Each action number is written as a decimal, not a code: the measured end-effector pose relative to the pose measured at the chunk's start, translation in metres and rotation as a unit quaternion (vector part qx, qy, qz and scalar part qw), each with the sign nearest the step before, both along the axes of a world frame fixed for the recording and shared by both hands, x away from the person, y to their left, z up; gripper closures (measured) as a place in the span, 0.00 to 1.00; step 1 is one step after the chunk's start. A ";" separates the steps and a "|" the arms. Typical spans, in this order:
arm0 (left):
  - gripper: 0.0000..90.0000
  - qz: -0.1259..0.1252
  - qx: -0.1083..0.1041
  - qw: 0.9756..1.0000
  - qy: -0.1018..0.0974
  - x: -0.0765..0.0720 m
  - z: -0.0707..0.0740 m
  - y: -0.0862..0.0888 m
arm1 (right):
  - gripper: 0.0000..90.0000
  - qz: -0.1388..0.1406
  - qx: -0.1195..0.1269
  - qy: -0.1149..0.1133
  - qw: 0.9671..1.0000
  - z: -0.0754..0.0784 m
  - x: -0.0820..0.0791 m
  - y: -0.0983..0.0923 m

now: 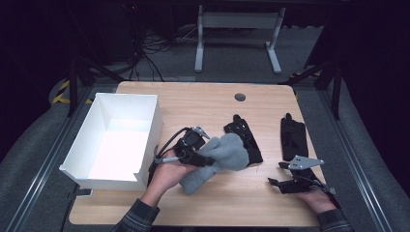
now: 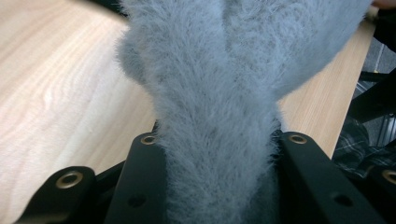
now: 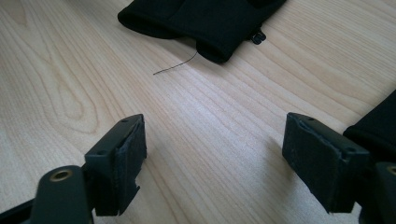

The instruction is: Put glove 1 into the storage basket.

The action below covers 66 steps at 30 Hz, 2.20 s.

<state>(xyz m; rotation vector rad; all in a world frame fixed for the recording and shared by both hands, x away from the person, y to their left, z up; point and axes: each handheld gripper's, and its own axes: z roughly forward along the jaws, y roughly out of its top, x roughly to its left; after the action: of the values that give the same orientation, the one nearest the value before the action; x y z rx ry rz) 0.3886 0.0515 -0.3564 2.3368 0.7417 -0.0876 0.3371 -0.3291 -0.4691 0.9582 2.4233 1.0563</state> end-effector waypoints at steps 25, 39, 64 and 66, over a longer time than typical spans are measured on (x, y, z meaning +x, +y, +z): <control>0.75 0.033 -0.022 0.998 -0.047 0.012 0.093 0.044 | 0.25 0.000 0.001 0.001 1.000 0.000 0.000 0.000; 0.75 0.109 -0.040 0.991 -0.067 0.023 0.124 0.117 | 0.25 -0.001 0.001 0.001 1.000 0.000 0.000 0.000; 0.75 0.266 -0.032 0.963 -0.012 0.040 0.053 0.227 | 0.26 -0.003 0.001 -0.001 1.000 0.000 0.000 0.000; 0.75 0.270 -0.029 0.962 -0.005 0.042 0.043 0.229 | 0.26 -0.003 0.000 -0.001 1.000 0.000 0.000 0.000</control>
<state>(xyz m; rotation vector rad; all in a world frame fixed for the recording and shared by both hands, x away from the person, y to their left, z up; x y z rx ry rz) 0.4304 0.2809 -0.3130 1.9995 1.3229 0.1418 0.3372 -0.3288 -0.4691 0.9641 2.4171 1.0547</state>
